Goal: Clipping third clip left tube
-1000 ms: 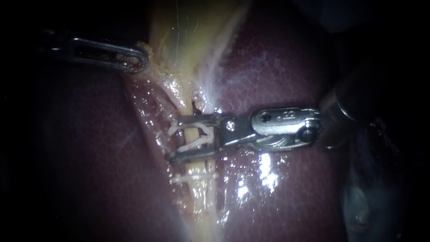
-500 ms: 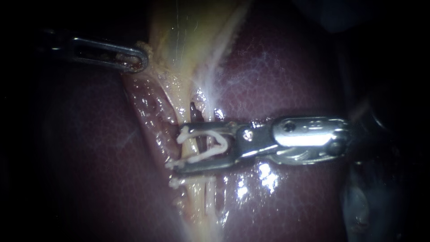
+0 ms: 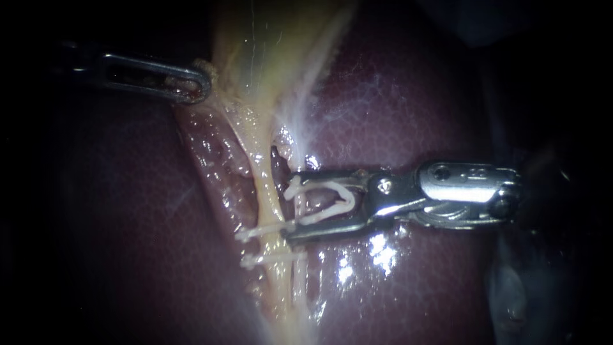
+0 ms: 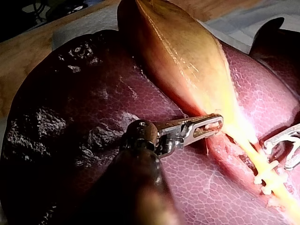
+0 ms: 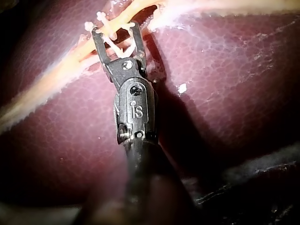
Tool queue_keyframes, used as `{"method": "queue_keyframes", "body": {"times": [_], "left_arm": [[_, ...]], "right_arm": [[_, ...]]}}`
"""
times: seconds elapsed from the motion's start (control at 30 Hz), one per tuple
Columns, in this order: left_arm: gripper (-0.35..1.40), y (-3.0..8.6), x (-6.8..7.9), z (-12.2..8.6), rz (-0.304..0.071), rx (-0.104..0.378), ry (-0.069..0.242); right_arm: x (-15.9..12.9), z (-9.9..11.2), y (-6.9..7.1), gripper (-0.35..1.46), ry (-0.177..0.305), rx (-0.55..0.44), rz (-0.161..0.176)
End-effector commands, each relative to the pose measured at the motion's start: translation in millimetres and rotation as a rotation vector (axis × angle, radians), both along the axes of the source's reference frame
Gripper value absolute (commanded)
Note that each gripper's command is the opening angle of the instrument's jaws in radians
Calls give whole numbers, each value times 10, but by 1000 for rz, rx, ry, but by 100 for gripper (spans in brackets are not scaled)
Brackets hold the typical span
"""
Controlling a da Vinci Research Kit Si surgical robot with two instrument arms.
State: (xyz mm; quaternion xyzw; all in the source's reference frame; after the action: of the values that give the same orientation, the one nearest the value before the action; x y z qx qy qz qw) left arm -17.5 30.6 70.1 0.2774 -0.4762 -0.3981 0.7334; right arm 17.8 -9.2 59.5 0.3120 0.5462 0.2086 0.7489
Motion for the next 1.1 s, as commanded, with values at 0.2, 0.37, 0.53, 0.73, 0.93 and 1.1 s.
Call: {"method": "queue_keyframes", "body": {"times": [0.2, 0.37, 0.53, 0.73, 0.93, 1.1], "left_arm": [[-35, -1, 0, 0, 0, 0, 0], [-35, -1, 0, 1, -1, -1, 1], [-35, -1, 0, 2, 2, -1, -1], [-35, -2, -1, 4, 1, -2, -1], [-35, -3, -1, 5, 4, -1, -2], [-35, -3, -2, 7, 5, -1, -3]], "right_arm": [[2, 36, -10, 47, -2, 42, -14], [8, 60, -11, 47, -2, 86, -28], [17, 70, -9, 47, 18, 127, -44], [32, 74, -4, 47, 82, 218, -35], [51, 73, 2, 48, 130, 277, -33], [59, 69, 8, 48, 162, 303, -16]]}}
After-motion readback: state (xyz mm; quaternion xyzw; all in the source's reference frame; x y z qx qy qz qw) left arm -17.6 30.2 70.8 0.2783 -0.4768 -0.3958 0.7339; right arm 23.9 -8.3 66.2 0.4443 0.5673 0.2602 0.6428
